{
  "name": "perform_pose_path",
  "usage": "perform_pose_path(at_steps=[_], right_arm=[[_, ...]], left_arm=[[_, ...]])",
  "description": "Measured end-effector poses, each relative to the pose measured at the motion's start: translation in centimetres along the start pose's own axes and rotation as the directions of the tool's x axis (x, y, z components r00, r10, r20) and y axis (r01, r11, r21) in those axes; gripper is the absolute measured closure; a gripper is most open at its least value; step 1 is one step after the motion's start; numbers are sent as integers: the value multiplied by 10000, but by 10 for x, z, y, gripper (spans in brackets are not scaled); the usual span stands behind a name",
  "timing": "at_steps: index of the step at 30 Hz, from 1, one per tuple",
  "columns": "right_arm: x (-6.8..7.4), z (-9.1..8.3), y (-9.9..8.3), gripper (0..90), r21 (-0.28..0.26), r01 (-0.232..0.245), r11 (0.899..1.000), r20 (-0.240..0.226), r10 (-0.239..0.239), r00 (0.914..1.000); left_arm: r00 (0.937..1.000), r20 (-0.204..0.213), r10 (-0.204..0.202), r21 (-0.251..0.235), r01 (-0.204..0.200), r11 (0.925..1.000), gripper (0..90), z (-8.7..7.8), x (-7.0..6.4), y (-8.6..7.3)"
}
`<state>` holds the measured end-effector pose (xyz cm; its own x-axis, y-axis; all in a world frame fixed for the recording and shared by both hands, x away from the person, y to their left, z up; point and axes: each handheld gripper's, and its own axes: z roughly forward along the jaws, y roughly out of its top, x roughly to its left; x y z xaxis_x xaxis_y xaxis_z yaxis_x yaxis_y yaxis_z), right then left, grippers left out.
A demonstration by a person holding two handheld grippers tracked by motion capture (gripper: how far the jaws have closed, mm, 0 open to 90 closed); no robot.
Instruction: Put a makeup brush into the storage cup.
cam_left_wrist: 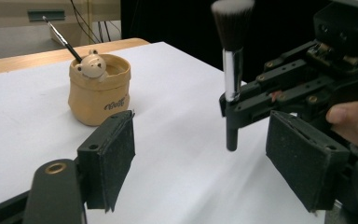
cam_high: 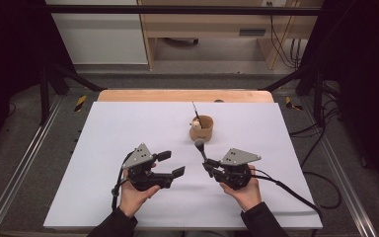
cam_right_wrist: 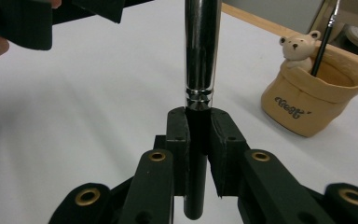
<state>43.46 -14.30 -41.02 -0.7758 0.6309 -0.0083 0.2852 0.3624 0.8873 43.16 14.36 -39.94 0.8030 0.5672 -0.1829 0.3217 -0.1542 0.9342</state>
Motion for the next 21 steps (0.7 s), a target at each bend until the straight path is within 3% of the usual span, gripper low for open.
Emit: perform_pose_path(at_steps=[11, 21], right_arm=[[-9, -10, 1, 794, -203, -224, 9995, 306, 230, 9993], [-17, -19, 7, 794, -537, -493, 9973, 528, 521, 9972]], left_arm=[[9993, -368, 85, 338, -72, 9994, 138, -6, 8, -2], [9976, -667, 164, 375, -139, 9992, 116, -20, 17, 0]])
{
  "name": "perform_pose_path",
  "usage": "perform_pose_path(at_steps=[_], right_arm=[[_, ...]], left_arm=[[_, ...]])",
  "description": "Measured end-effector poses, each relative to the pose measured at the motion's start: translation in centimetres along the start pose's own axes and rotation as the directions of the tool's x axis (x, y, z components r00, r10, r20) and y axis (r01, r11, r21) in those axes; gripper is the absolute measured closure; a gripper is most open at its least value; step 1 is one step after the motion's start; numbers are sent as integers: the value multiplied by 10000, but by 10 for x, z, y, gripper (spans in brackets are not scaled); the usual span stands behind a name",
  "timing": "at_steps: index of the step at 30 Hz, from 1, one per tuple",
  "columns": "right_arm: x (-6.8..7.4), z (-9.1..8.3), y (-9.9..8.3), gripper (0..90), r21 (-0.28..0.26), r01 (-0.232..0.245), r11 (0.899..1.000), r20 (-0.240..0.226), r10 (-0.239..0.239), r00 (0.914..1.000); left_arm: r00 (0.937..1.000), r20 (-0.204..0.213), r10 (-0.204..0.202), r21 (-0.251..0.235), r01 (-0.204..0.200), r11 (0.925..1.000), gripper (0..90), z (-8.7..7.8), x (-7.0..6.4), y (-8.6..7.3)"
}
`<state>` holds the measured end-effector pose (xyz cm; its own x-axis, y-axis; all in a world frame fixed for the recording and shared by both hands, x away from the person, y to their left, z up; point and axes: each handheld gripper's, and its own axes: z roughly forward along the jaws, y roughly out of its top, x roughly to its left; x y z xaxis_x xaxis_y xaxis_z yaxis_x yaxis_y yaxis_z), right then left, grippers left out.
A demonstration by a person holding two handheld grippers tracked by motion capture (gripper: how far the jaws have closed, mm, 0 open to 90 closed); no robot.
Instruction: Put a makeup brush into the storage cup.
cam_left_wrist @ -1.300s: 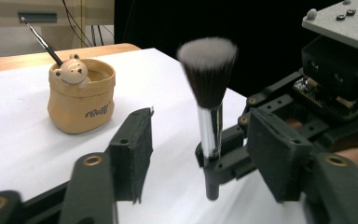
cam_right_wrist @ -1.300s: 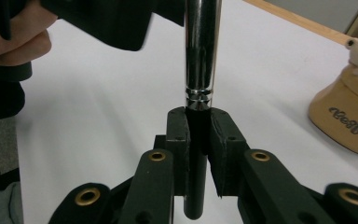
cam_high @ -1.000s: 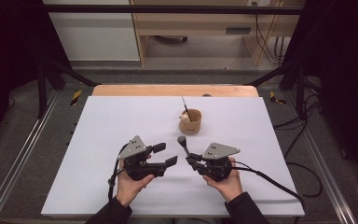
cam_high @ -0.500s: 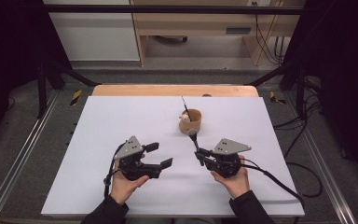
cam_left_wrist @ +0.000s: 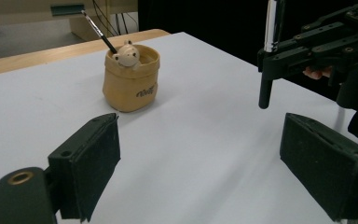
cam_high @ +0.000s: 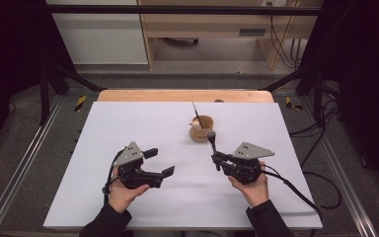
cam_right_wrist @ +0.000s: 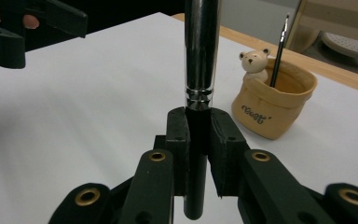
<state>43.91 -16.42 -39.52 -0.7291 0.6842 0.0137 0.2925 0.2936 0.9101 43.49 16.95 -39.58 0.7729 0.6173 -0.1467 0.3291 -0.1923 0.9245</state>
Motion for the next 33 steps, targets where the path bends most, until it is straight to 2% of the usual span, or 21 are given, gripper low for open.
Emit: perform_pose_path(at_steps=[7, 17, 33], right_arm=[[-7, -6, 7, 793, -247, -169, 9996, 188, 174, 9997], [-14, -14, 15, 793, -458, -207, 9987, 498, 230, 9985], [-21, -16, 28, 793, -728, -304, 9969, 634, 350, 9974]], left_arm=[[9993, -350, 135, 98, -132, 9999, 100, -15, 10, -4], [9957, -923, 19, 21, -17, 10000, 88, -40, 28, -14], [9842, -1763, -138, 174, 171, 9997, 76, -73, 51, -37]])
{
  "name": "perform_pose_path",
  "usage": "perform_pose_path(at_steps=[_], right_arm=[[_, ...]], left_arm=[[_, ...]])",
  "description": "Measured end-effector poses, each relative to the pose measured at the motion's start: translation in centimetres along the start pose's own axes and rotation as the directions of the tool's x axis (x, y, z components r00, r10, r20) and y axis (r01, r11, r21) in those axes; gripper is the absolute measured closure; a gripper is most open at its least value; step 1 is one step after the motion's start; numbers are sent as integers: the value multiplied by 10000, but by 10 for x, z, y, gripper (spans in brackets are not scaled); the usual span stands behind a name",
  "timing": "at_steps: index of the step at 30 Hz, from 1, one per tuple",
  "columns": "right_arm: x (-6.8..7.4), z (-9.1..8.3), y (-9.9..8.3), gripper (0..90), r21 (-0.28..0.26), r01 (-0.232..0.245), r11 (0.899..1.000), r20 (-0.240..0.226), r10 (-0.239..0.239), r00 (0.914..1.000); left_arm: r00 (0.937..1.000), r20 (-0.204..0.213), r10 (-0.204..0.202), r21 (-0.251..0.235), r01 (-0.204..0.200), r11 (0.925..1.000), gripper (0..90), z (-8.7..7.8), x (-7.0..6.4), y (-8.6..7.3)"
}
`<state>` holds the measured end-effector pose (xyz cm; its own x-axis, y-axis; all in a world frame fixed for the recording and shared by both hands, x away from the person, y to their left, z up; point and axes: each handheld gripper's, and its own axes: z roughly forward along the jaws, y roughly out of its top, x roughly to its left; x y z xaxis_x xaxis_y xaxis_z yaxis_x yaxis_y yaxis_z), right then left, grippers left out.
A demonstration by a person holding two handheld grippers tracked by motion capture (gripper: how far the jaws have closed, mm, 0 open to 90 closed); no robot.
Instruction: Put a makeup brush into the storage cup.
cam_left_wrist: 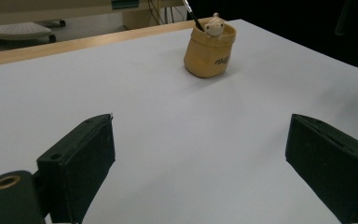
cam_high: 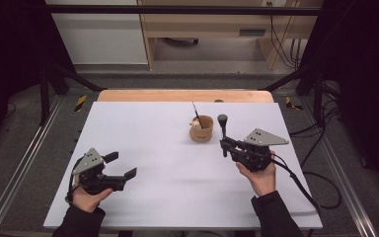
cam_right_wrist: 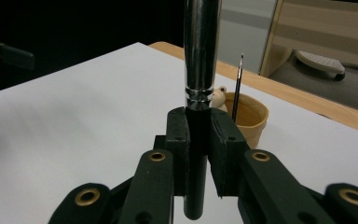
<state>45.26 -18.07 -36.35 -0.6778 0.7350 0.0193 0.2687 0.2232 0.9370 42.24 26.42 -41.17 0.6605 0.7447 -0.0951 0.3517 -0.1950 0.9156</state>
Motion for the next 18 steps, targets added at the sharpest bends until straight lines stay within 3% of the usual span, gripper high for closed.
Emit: perform_pose_path(at_steps=[18], right_arm=[[-6, 10, 18, 793, -497, -354, 9981, 57, 357, 9993]], left_arm=[[9985, -478, 269, 377, -251, 9990, 59, -3, 9, -9]])
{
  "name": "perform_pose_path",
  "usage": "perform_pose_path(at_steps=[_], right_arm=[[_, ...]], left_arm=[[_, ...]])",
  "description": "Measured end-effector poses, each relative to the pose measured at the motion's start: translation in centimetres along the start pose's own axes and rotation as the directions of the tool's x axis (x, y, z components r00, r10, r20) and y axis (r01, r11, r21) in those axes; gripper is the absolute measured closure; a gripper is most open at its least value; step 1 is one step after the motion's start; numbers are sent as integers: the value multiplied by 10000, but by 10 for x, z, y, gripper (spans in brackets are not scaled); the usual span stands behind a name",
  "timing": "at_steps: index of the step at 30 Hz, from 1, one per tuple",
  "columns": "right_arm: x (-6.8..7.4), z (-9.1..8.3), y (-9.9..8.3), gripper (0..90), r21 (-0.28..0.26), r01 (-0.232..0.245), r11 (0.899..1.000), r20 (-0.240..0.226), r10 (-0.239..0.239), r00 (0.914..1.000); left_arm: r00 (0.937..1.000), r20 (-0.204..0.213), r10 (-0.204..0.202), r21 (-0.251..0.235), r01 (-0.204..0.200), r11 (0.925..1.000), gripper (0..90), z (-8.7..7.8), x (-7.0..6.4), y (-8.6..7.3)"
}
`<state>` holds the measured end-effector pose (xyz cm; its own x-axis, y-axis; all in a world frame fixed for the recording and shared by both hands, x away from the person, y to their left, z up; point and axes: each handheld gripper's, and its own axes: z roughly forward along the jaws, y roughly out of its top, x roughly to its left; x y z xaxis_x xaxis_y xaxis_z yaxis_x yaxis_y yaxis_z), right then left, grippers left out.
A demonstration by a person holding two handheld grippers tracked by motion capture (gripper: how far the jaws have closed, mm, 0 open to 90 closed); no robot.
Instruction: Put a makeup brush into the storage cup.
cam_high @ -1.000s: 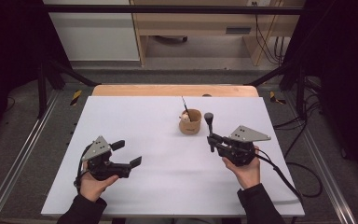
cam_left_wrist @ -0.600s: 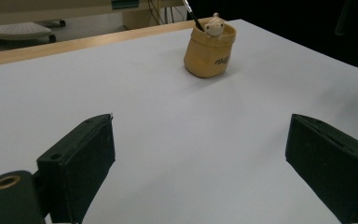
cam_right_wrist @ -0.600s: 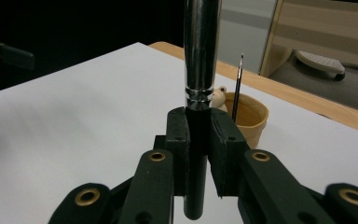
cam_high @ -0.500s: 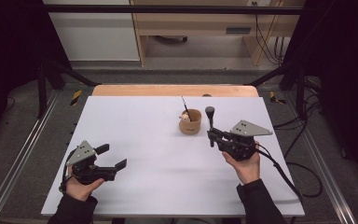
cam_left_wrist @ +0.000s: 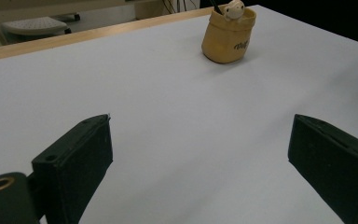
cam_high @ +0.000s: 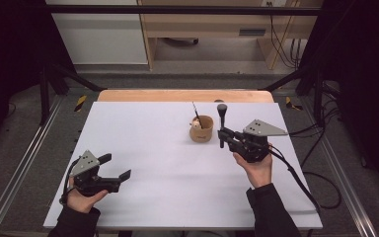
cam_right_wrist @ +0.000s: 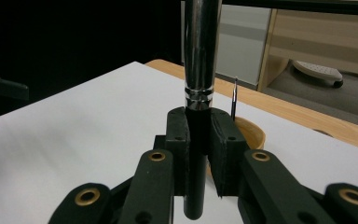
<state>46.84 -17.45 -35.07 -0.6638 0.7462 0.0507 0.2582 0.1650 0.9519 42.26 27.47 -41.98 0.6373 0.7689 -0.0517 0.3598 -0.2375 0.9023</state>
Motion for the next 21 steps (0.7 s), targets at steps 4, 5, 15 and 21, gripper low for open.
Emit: perform_pose_path(at_steps=[4, 5, 15, 21], right_arm=[[-1, 4, 2, 793, -31, -58, 10000, 82, 58, 9999], [-2, 5, 3, 793, -5, -68, 10000, 90, 68, 9999], [-10, 18, 10, 793, -138, -288, 9995, 294, 292, 9991], [-12, 26, 13, 793, -251, -499, 9984, 382, 509, 9980]], left_arm=[[10000, -34, 15, 67, -15, 10000, 59, 1, 2, -2], [10000, -41, -11, 65, 11, 10000, 59, 1, 2, -2], [10000, -38, -69, 135, 70, 9999, 59, 3, 6, -4], [10000, -32, -93, 200, 93, 9998, 60, 5, 6, -5]])
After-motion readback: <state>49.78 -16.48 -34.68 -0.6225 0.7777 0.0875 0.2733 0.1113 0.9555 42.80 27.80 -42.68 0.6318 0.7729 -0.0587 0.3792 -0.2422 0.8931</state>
